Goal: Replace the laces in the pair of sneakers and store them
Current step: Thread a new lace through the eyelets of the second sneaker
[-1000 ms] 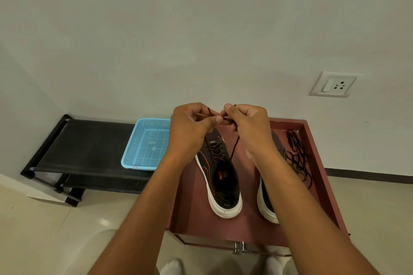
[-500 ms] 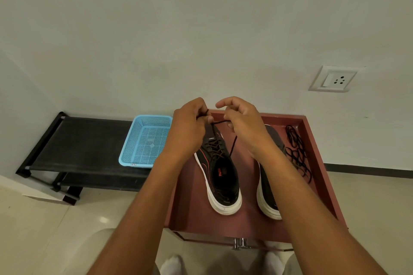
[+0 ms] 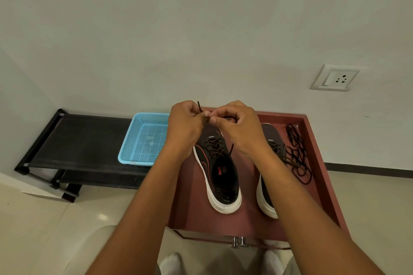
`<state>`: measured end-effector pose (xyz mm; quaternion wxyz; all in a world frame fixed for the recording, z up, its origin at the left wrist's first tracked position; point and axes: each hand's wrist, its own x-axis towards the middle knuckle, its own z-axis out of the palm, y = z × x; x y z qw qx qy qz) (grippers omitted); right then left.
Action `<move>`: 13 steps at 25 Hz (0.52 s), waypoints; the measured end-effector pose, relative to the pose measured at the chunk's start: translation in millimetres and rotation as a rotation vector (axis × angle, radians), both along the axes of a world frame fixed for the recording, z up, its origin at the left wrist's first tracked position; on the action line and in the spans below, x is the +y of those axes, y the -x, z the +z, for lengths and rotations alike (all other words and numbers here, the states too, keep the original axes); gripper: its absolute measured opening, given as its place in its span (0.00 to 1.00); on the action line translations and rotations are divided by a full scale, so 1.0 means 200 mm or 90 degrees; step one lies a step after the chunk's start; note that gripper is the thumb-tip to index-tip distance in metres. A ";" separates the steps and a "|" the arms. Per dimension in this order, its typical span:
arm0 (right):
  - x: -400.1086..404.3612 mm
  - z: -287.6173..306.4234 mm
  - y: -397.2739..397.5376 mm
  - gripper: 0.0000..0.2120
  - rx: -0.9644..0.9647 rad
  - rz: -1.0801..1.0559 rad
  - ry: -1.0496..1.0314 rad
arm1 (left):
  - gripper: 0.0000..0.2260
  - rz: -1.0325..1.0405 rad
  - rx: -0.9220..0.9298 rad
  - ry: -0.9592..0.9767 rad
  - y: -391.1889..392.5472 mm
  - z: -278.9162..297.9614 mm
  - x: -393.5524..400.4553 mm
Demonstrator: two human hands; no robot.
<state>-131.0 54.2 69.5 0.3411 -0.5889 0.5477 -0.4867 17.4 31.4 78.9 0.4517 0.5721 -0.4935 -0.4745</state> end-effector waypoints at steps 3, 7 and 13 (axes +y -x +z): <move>-0.01 -0.02 -0.04 0.05 0.019 -0.009 -0.031 | 0.09 0.006 0.098 -0.018 0.01 0.00 0.00; -0.04 -0.06 0.03 0.10 -0.088 -0.133 -0.114 | 0.09 0.130 -0.045 0.034 -0.06 -0.07 -0.05; -0.01 -0.18 0.36 0.14 0.144 -0.307 -0.201 | 0.08 0.166 -0.322 -0.014 -0.31 -0.25 -0.05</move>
